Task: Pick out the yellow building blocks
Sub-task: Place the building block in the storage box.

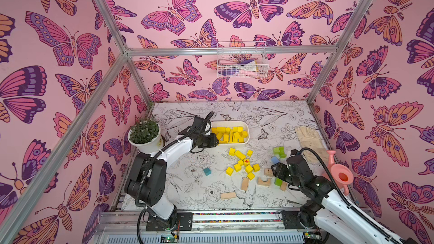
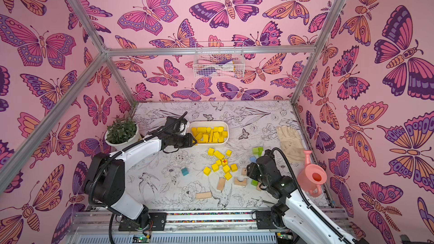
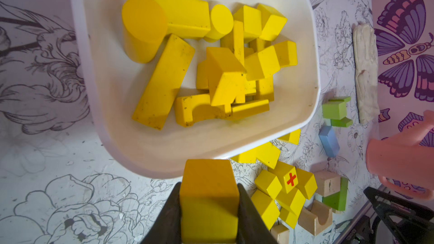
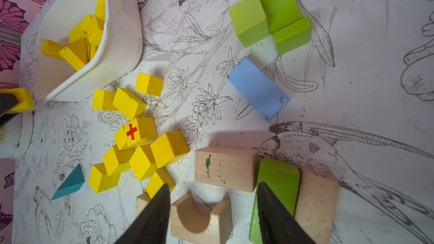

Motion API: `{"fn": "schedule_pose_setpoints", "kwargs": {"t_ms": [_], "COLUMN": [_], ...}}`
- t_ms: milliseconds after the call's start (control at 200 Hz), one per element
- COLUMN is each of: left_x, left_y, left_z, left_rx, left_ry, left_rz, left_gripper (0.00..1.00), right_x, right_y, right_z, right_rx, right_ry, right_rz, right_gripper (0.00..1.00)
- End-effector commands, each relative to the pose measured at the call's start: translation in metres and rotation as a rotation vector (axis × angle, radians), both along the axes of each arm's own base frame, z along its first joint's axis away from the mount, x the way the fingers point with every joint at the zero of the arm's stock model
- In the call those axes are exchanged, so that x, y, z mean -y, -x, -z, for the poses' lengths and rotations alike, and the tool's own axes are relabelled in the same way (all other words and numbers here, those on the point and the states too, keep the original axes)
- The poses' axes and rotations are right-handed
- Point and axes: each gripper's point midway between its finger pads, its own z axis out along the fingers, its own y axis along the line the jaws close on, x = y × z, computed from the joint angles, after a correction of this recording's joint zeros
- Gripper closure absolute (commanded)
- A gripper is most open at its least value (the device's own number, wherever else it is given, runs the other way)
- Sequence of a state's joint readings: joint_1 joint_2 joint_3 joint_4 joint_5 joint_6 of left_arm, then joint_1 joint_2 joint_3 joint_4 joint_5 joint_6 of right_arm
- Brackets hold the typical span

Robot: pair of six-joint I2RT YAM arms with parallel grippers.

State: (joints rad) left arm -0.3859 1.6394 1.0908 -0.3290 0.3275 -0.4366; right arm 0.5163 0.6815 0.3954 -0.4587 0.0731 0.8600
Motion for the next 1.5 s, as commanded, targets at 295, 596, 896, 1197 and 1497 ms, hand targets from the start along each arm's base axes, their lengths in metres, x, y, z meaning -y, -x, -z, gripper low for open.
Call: {"fn": "schedule_pose_setpoints", "kwargs": {"t_ms": [295, 596, 896, 1197, 1497], "left_x": [-0.001, 0.005, 0.01, 0.012, 0.015], "left_y": [-0.023, -0.043, -0.054, -0.053, -0.022], "left_z": [0.018, 0.022, 0.023, 0.018, 0.007], "left_rx": [-0.089, -0.107, -0.114, -0.107, -0.09], "left_ry": [-0.059, -0.081, -0.091, -0.087, -0.092], "left_rz": [-0.021, -0.018, -0.02, -0.017, 0.001], "left_gripper": [0.7, 0.67, 0.62, 0.6, 0.6], "right_x": [0.001, 0.0, -0.001, -0.001, -0.001], "right_y": [0.0, -0.001, -0.001, -0.001, -0.001], "right_z": [0.003, 0.004, 0.004, 0.005, 0.005], "right_rx": [-0.004, -0.01, -0.011, -0.013, -0.015], "right_ry": [-0.01, -0.011, -0.012, -0.012, -0.012], "right_rz": [0.002, -0.003, -0.008, -0.007, -0.003], "right_gripper": [0.4, 0.4, 0.4, 0.4, 0.4]}}
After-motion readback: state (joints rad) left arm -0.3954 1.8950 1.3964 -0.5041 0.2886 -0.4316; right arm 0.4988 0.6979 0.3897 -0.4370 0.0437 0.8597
